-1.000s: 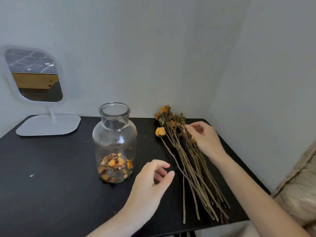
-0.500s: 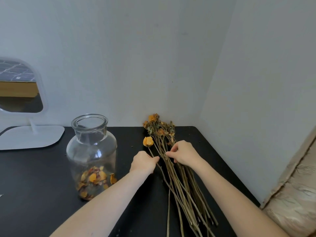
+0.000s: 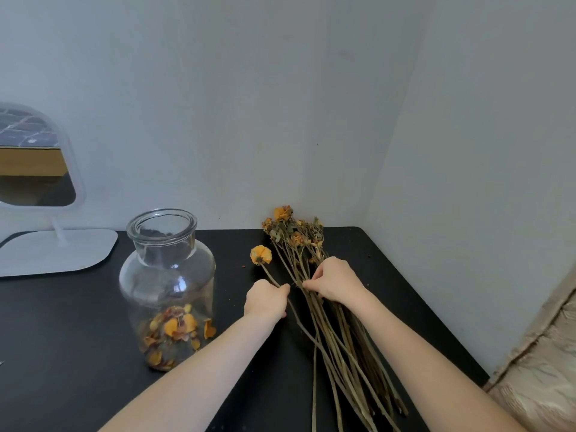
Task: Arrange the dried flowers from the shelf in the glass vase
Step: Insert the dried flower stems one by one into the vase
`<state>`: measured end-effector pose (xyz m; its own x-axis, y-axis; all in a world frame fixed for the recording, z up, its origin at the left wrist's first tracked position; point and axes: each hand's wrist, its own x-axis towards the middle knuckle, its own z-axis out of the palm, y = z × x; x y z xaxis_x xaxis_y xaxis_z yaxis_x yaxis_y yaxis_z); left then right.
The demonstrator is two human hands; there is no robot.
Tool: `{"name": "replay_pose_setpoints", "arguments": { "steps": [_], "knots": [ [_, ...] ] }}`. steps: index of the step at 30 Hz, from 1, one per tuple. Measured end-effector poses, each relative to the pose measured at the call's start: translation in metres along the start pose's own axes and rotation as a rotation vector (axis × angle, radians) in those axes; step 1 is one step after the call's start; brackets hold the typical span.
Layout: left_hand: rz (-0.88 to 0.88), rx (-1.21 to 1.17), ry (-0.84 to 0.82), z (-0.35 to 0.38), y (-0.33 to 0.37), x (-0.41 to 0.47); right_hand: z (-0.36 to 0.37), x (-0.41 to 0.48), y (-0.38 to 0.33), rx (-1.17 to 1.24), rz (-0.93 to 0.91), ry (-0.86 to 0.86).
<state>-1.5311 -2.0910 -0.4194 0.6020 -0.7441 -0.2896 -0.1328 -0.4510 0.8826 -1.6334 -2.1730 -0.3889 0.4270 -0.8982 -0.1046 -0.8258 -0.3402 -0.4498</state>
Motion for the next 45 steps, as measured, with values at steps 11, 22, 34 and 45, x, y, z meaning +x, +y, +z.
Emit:
{"name": "replay_pose_setpoints", "arguments": {
  "steps": [11,22,34,45],
  "knots": [
    [0.102,-0.039,0.017,-0.02,-0.007,-0.007,0.001,0.0,-0.008,-0.021,-0.086,0.121],
    [0.118,0.026,0.028,-0.023,-0.023,-0.005,0.021,0.005,-0.033,-0.308,-0.114,0.097],
    [0.151,0.041,0.034,-0.025,-0.026,-0.004,-0.001,0.007,-0.026,0.183,-0.01,-0.032],
    [0.135,0.034,0.034,-0.028,-0.029,-0.006,-0.004,0.003,-0.013,0.149,-0.099,0.008]
  ]
}}
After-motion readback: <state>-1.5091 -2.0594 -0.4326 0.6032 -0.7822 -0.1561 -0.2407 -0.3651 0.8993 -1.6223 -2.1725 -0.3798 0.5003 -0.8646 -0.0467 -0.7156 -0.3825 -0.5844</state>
